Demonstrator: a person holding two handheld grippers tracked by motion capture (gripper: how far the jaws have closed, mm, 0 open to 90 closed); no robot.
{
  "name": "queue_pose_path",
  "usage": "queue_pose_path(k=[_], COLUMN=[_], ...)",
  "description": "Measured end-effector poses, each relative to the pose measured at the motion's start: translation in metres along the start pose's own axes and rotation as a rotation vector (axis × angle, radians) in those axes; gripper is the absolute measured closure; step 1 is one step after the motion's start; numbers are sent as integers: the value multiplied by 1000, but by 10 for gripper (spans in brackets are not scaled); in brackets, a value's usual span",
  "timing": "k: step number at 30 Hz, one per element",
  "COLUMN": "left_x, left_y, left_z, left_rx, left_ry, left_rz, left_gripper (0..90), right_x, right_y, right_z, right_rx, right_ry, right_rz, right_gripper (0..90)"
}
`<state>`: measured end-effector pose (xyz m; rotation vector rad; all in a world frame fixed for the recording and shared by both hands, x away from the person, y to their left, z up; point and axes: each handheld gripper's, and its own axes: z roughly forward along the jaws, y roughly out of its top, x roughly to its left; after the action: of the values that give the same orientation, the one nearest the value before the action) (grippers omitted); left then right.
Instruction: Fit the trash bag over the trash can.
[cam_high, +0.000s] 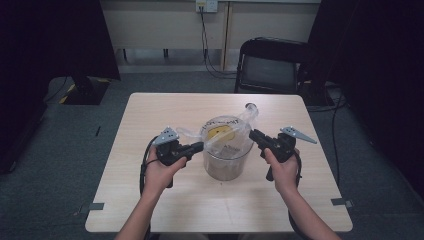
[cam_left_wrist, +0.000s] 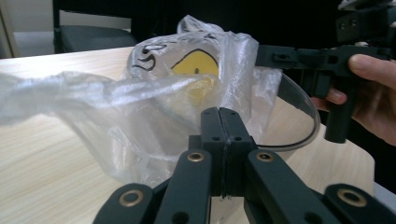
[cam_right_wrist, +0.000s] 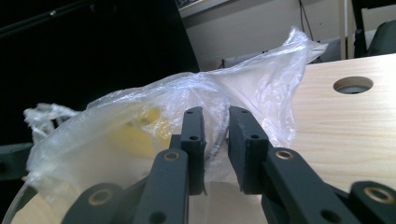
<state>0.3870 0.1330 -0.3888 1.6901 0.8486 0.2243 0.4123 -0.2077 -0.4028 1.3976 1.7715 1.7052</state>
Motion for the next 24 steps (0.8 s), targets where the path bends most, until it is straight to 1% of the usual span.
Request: queue_pose_path(k=[2,5,8,10,11,12,14,15,16,18,20,22,23,24], left_x=[-1,-3,-7,-9,-9,-9,-9,-9,-9,-8,-8,-7,-7,-6], left_y=[-1,0,0,-1,-1,-1,-2,-2,-1,0,0,1,1,1], left_z=[-2,-5,-6,-7,-7,-8,-8,-8,-8,-8,-8,-7,-7,-8], left_rx=[2,14,30,39,39,39,41,42,42,44,48,53,52,54], left_ry=[2,2,2,6,3,3,3,2,2,2,1,-2,-3,-4], left_rz=[11,33,51,64,64,64,65,68,67,69,76,85,86,89], left_gripper=[900,899,900,900,900,900,900,900,899,900,899,900,899,899], right_x=[0,-1,1,4,4,4,1,0,-1,-2,-4,-5,-6,-7], right_y=[2,5,8,9,10,10,10,10,11,14,21,29,33,36], right_z=[-2,-11,-19,-22,-23,-24,-24,-24,-24,-25,-25,-22,-20,-16], right_rx=[22,44,68,80,88,92,91,90,82,58,36,20,23,39], right_ry=[11,24,48,50,51,59,68,71,68,47,18,9,-1,-13], right_rz=[-13,-39,-72,-98,-104,-102,-82,-74,-68,-65,-55,-41,-41,-49], right_gripper=[768,786,843,873,883,887,886,873,830,723,587,533,503,498])
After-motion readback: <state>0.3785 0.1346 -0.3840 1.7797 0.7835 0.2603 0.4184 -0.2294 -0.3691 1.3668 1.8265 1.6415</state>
